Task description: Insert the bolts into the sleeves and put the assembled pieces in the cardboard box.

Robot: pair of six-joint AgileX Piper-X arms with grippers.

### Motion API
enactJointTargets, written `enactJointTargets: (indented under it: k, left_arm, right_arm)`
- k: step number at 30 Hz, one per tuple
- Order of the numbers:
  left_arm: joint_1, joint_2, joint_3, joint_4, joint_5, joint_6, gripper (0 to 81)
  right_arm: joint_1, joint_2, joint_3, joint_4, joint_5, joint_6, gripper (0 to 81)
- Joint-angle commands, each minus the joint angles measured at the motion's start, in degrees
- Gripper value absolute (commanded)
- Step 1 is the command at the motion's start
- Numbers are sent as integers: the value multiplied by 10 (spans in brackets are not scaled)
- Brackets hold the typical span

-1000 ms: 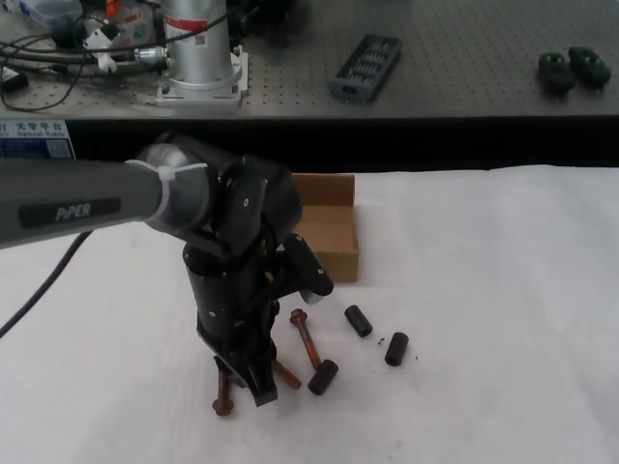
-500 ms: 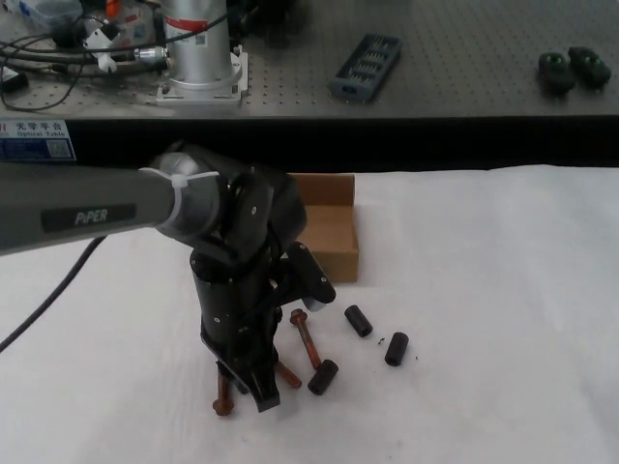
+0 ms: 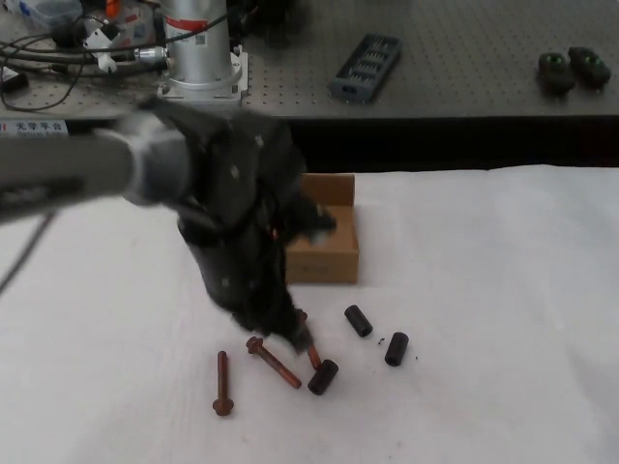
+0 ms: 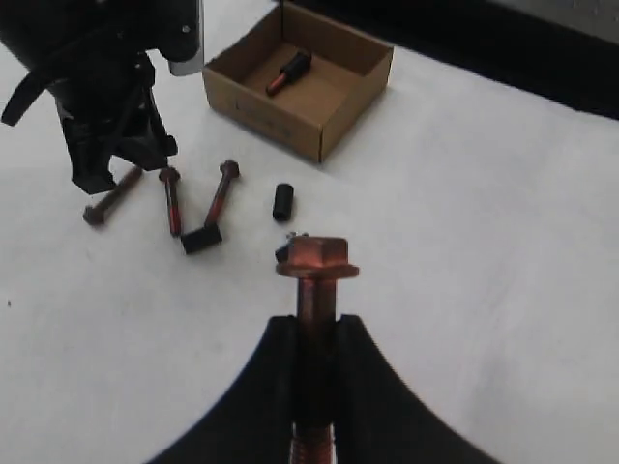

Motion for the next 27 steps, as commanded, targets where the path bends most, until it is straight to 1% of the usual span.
enactJointTargets:
  k: [1,2,5,7,9,11,15,18,20,21,25,27]
  left_arm:
    - [5,-33,-2,-6,50,-82,58]
    - [5,-46,-2,-10,65,-94,58]
    - [5,-84,4,-36,107,-98,58]
    - [5,-116,21,-67,145,-105,58]
    - [5,-146,46,-102,169,-117,58]
    - [5,-182,84,-149,194,-129,58]
    - [5,-262,181,-265,249,-156,58]
    - [0,-325,268,-375,273,-186,58]
    - [-6,-369,330,-451,275,-201,58]
    - [-12,-390,360,-493,279,-209,58]
    - [-53,-454,460,-622,272,-211,58]
    - [-69,-474,497,-660,264,-211,58]
  right_arm:
    - [-3,-3,22,-94,-4,46,37]
    - [-3,-3,30,-115,-10,59,37]
    - [-3,-3,63,-223,-58,99,37]
    - [-3,-3,85,-301,-95,126,37]
    - [-3,-3,106,-377,-117,149,37]
    - [-3,-3,126,-458,-134,174,37]
    - [-3,-3,157,-557,-136,220,37]
    - [-3,-1,177,-626,-150,246,37]
    - [-3,10,188,-670,-186,255,37]
    - [-3,20,192,-693,-216,255,37]
    - [0,79,193,-773,-338,255,37]
    - [0,115,193,-812,-383,255,37]
